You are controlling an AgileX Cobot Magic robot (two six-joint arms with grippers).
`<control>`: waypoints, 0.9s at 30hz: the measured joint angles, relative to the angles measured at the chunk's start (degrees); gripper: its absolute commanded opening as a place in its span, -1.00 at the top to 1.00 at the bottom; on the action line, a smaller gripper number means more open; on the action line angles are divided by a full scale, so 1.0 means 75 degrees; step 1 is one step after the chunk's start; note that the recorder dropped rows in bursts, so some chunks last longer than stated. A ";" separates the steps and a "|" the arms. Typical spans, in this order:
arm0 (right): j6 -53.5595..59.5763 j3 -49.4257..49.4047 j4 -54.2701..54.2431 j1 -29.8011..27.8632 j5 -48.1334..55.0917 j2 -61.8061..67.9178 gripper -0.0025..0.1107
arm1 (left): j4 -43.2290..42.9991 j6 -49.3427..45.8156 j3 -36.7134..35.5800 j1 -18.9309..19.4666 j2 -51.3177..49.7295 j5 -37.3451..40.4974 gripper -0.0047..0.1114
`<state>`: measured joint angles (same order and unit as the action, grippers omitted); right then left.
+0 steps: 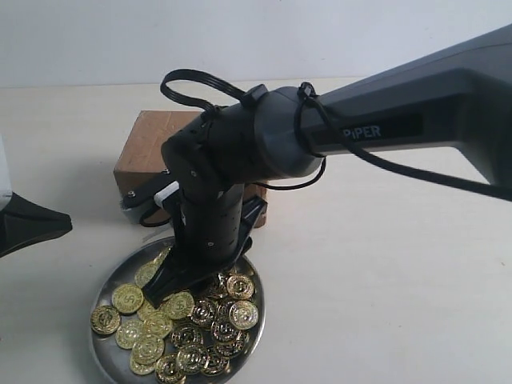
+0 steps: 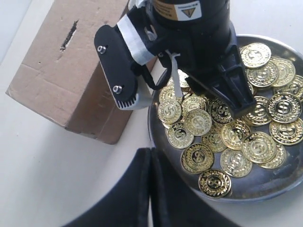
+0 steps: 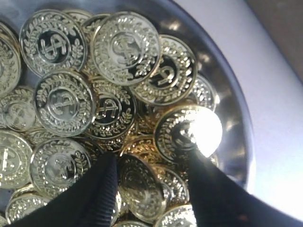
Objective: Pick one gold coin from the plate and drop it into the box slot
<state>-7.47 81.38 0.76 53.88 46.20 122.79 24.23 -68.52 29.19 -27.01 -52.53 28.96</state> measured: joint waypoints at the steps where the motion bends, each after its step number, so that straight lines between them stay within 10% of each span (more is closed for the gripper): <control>1: 0.0000 0.0029 0.0004 0.0000 0.0029 0.0006 0.14 | 0.0000 0.0000 0.0000 0.0000 0.0000 0.0000 0.92; 27: -0.0083 0.0026 0.0203 0.0000 0.0012 0.0019 0.45 | 0.0005 0.0000 0.0000 0.0000 0.0000 -0.0031 0.92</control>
<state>-8.10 81.57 2.28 53.88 46.29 122.93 24.27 -68.52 29.19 -27.01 -52.53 28.72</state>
